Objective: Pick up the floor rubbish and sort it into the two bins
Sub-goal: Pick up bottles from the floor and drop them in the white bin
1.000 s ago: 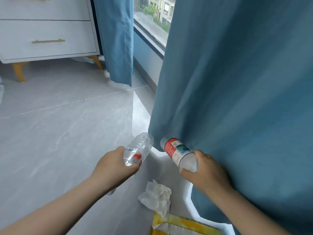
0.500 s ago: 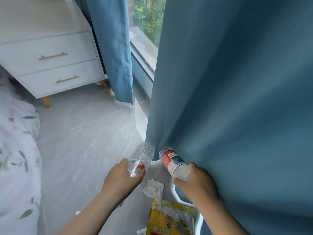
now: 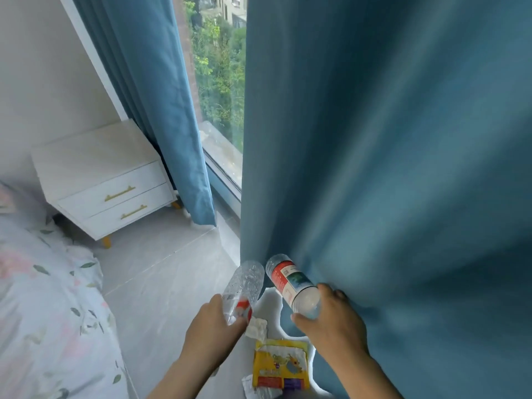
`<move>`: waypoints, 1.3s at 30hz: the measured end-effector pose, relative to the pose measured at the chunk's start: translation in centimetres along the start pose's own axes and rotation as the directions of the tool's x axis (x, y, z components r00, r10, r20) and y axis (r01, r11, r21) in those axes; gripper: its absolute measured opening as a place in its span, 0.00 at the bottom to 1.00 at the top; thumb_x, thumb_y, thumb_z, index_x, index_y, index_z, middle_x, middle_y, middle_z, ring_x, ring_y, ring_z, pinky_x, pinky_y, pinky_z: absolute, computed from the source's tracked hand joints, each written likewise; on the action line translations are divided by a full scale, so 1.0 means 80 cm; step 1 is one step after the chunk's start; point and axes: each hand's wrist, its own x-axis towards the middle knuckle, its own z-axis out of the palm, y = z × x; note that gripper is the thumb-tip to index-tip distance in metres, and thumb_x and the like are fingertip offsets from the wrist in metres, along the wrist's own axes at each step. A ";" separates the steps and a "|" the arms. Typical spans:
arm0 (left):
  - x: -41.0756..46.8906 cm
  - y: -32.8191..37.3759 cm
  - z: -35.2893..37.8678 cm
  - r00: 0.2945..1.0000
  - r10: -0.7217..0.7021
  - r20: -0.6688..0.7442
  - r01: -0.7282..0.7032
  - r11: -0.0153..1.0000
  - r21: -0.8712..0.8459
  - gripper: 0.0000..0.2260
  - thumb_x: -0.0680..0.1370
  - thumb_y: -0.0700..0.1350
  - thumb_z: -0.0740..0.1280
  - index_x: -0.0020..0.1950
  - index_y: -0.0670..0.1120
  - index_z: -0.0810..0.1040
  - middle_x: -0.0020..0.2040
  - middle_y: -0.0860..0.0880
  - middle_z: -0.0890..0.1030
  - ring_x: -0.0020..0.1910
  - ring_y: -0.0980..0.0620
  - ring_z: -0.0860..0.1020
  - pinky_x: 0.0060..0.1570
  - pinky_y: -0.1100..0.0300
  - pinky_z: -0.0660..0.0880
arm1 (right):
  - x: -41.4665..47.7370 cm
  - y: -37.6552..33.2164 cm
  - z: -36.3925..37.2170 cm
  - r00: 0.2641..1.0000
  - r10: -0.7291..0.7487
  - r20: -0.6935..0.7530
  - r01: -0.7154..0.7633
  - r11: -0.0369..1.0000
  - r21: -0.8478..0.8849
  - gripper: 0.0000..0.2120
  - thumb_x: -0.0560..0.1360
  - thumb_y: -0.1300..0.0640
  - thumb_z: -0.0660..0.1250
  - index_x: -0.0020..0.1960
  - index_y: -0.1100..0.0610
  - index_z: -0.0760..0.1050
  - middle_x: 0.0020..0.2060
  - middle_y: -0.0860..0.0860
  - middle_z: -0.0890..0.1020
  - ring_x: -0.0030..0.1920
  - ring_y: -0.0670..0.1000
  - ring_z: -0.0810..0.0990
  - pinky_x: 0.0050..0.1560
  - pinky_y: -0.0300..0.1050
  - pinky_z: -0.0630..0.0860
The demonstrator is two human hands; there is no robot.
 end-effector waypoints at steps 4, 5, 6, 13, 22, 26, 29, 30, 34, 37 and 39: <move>-0.033 0.027 -0.048 0.997 0.074 0.036 -0.074 0.997 0.019 0.13 0.75 0.58 0.61 0.48 0.49 0.71 0.43 0.51 0.77 0.38 0.53 0.75 0.30 0.62 0.63 | -0.047 -0.008 -0.054 0.995 0.074 -0.070 -0.069 0.995 0.074 0.29 0.66 0.36 0.69 0.61 0.47 0.68 0.56 0.46 0.77 0.54 0.49 0.78 0.47 0.43 0.77; -0.038 0.032 -0.058 0.994 0.099 0.037 -0.099 0.995 0.024 0.13 0.75 0.58 0.61 0.48 0.49 0.71 0.43 0.51 0.77 0.38 0.53 0.75 0.30 0.62 0.63 | -0.057 -0.011 -0.065 0.992 0.087 -0.094 -0.079 0.993 0.083 0.29 0.66 0.35 0.69 0.61 0.47 0.68 0.56 0.46 0.77 0.54 0.49 0.78 0.48 0.43 0.78; -0.045 0.038 -0.067 0.991 0.125 0.037 -0.127 0.991 0.034 0.13 0.75 0.58 0.61 0.47 0.49 0.70 0.42 0.51 0.76 0.37 0.53 0.75 0.29 0.62 0.63 | -0.069 -0.014 -0.074 0.988 0.104 -0.116 -0.093 0.991 0.093 0.29 0.66 0.35 0.69 0.60 0.47 0.68 0.55 0.46 0.77 0.53 0.50 0.78 0.47 0.44 0.78; -0.094 0.067 -0.097 0.936 0.329 0.126 -0.335 0.942 0.026 0.13 0.75 0.58 0.63 0.47 0.49 0.71 0.43 0.51 0.78 0.38 0.54 0.75 0.30 0.64 0.63 | -0.157 -0.008 -0.103 0.944 0.263 -0.200 -0.225 0.955 0.195 0.29 0.66 0.33 0.69 0.61 0.47 0.69 0.51 0.46 0.77 0.47 0.48 0.77 0.41 0.40 0.72; -0.159 0.126 -0.053 0.809 0.495 0.317 -0.523 0.852 0.005 0.21 0.75 0.55 0.66 0.65 0.47 0.71 0.56 0.49 0.79 0.46 0.51 0.75 0.44 0.61 0.71 | -0.278 0.072 -0.101 0.829 0.519 -0.209 -0.452 0.841 0.297 0.29 0.66 0.36 0.68 0.62 0.48 0.69 0.49 0.47 0.77 0.47 0.48 0.78 0.44 0.42 0.75; -0.196 0.151 -0.014 0.739 0.544 0.397 -0.609 0.791 0.049 0.18 0.74 0.53 0.67 0.61 0.47 0.71 0.52 0.49 0.81 0.46 0.48 0.78 0.45 0.59 0.75 | -0.332 0.119 -0.096 0.755 0.629 -0.186 -0.542 0.758 0.363 0.26 0.67 0.38 0.69 0.60 0.48 0.70 0.48 0.47 0.76 0.48 0.49 0.78 0.44 0.43 0.75; -0.234 0.167 0.023 0.695 0.558 0.454 -0.657 0.748 0.088 0.19 0.73 0.54 0.67 0.61 0.48 0.71 0.52 0.50 0.80 0.49 0.48 0.78 0.49 0.59 0.75 | -0.374 0.158 -0.091 0.704 0.693 -0.156 -0.596 0.696 0.401 0.26 0.66 0.38 0.68 0.60 0.47 0.70 0.47 0.46 0.76 0.46 0.49 0.78 0.43 0.42 0.75; -0.248 0.172 0.036 0.681 0.558 0.475 -0.669 0.737 0.093 0.19 0.73 0.53 0.67 0.61 0.48 0.72 0.52 0.50 0.80 0.50 0.48 0.78 0.50 0.59 0.75 | -0.389 0.171 -0.088 0.690 0.709 -0.146 -0.610 0.679 0.410 0.26 0.66 0.38 0.68 0.59 0.47 0.69 0.46 0.46 0.76 0.45 0.48 0.78 0.43 0.43 0.76; -0.310 0.188 0.087 0.617 0.570 0.543 -0.716 0.692 0.087 0.18 0.72 0.53 0.67 0.60 0.48 0.72 0.53 0.49 0.79 0.52 0.47 0.78 0.48 0.60 0.73 | -0.450 0.226 -0.075 0.609 0.784 -0.120 -0.660 0.585 0.472 0.26 0.66 0.38 0.68 0.60 0.48 0.70 0.47 0.46 0.77 0.45 0.48 0.78 0.43 0.43 0.78; -0.356 0.194 0.125 0.551 0.578 0.602 -0.761 0.644 0.078 0.20 0.73 0.54 0.67 0.62 0.49 0.71 0.56 0.50 0.79 0.52 0.49 0.77 0.48 0.62 0.70 | -0.498 0.262 -0.062 0.530 0.842 -0.099 -0.702 0.501 0.506 0.26 0.65 0.39 0.69 0.59 0.48 0.70 0.46 0.46 0.77 0.44 0.47 0.78 0.43 0.42 0.77; -0.384 0.199 0.148 0.506 0.571 0.647 -0.781 0.621 0.064 0.20 0.73 0.54 0.67 0.63 0.50 0.71 0.57 0.50 0.79 0.52 0.49 0.76 0.48 0.62 0.69 | -0.528 0.283 -0.051 0.475 0.876 -0.081 -0.723 0.442 0.531 0.26 0.65 0.40 0.70 0.59 0.48 0.70 0.47 0.46 0.78 0.45 0.47 0.78 0.43 0.42 0.77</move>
